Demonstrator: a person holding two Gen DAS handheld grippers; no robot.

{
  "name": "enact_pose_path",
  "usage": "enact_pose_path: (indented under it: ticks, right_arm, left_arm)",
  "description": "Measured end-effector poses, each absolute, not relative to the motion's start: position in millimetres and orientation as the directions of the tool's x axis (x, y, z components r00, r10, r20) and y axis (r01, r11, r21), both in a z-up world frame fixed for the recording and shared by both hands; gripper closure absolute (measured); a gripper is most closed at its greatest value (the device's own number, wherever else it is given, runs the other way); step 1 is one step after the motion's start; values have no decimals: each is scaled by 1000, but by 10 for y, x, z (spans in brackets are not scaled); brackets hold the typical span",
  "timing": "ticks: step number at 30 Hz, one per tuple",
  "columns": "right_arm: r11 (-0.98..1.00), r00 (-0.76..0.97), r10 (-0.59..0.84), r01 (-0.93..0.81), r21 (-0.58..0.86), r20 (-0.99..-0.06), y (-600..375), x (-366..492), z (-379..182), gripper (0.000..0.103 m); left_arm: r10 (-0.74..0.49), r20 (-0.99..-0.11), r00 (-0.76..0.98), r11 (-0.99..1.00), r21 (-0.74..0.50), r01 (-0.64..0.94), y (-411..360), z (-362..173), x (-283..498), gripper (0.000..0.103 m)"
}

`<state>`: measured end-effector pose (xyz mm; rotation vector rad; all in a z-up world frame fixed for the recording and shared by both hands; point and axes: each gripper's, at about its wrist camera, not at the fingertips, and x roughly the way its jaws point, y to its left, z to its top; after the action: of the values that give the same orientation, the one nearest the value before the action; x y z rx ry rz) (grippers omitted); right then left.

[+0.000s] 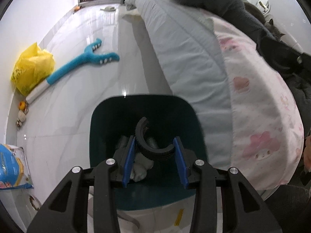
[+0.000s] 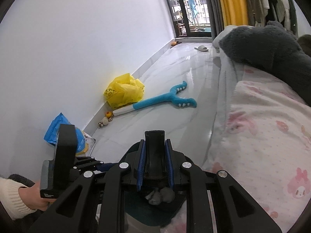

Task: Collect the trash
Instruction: 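Open the left tool to drop its clip while the right drops its clip into the bin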

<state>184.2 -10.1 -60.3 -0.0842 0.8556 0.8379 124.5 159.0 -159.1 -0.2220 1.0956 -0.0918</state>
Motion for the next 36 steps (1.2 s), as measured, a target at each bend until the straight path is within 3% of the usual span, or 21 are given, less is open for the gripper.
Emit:
enact_pose_path:
  ticks: [7, 9, 16, 28, 36]
  right_arm:
    - [671, 340, 619, -698, 252, -707, 51, 1810, -674, 83]
    - [669, 334, 617, -700, 251, -712, 93, 1808, -698, 83]
    - [659, 311, 612, -708, 253, -727, 235, 1824, -804, 83]
    - [661, 219, 560, -700, 271, -799, 541, 1859, -1234, 83]
    - [676, 150, 491, -687, 267, -858, 659, 1849, -1633, 83]
  left_arm:
    - [-167, -909, 382, 974, -212, -78, 1754, -1789, 1201, 59]
    - [-169, -915, 368, 973, -215, -88, 1806, -1834, 1175, 52]
    - [-160, -921, 354, 974, -206, -97, 1932, -1888, 1124, 47]
    - [-183, -870, 458, 961, -256, -103, 2099, -1658, 1076, 40]
    - [-146, -825, 547, 971, -225, -80, 2106, -1447, 1043, 36]
